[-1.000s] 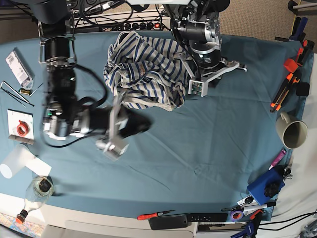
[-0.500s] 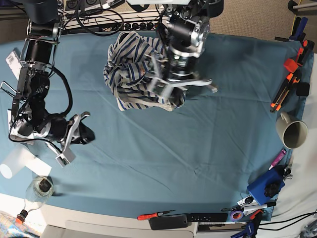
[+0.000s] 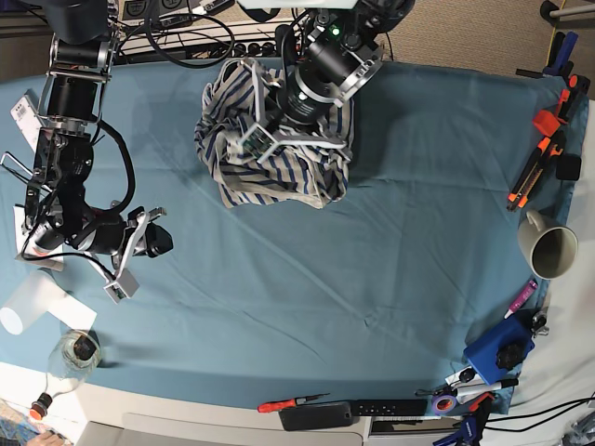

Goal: Fold the T-shirt properly
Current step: 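Release the shirt and raise both grippers away from the bundle, then press and tuck the bundle's loose fabric with the left gripper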

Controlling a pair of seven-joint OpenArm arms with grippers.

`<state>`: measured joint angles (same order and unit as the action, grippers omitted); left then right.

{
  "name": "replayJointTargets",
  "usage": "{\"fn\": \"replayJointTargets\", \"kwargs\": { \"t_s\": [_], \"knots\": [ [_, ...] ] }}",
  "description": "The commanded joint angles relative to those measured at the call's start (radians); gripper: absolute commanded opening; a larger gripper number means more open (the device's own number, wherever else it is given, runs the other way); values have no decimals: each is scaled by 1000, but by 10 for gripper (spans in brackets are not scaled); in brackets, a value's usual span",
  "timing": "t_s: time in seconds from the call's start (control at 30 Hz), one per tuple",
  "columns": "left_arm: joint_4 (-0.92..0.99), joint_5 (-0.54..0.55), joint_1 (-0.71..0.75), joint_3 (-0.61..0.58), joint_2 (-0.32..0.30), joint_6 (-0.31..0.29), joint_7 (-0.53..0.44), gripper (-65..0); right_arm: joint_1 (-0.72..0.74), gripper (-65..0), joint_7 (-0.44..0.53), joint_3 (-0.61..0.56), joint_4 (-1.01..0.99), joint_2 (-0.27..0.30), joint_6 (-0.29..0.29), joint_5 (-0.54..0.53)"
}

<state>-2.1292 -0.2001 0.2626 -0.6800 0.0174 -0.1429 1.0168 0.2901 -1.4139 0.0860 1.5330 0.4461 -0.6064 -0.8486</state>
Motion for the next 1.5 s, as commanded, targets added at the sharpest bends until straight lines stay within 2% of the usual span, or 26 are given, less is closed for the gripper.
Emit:
{"fn": "replayJointTargets", "kwargs": {
  "t_s": [0.0, 0.13, 0.33, 0.6, 0.7, 0.8, 0.9, 0.97, 1.07, 1.17, 1.47],
  "knots": [
    [-24, 14, 51, -56, 24, -43, -18, -650, 26, -568, 18, 7, 13, 17, -3, -14],
    [-13, 22, 53, -56, 24, -43, 8, -650, 26, -568, 18, 7, 13, 17, -3, -14],
    [42, 22, 68, -53, 13, -40, 144, -650, 26, -568, 18, 7, 13, 17, -3, -13],
    [41, 21, 146, 38, 13, -35, 201, -650, 26, -568, 18, 7, 13, 17, -3, 28],
    [28, -15, 193, 84, 13, -35, 224, -650, 26, -568, 18, 7, 13, 17, -3, 30],
    [-20, -78, 227, 116, 13, -34, 208, -650, 26, -568, 18, 7, 13, 17, -3, 30],
    [-95, -83, 230, 119, 16, -34, 145, -650, 26, -568, 18, 7, 13, 16, -4, 30],
    [-143, -56, 228, 119, 19, -37, 64, -650, 26, -568, 18, 7, 13, 16, -4, 27],
    [-164, 48, 214, 119, 19, -52, -30, -650, 26, -568, 18, 7, 13, 16, -3, 27],
    [-158, 125, 192, 119, 19, -114, -19, -650, 26, -568, 18, 7, 13, 17, -3, 27],
    [-158, 103, 134, 120, 19, -113, -74, -650, 26, -568, 18, 7, 13, 16, -3, 27]
  ]
}}
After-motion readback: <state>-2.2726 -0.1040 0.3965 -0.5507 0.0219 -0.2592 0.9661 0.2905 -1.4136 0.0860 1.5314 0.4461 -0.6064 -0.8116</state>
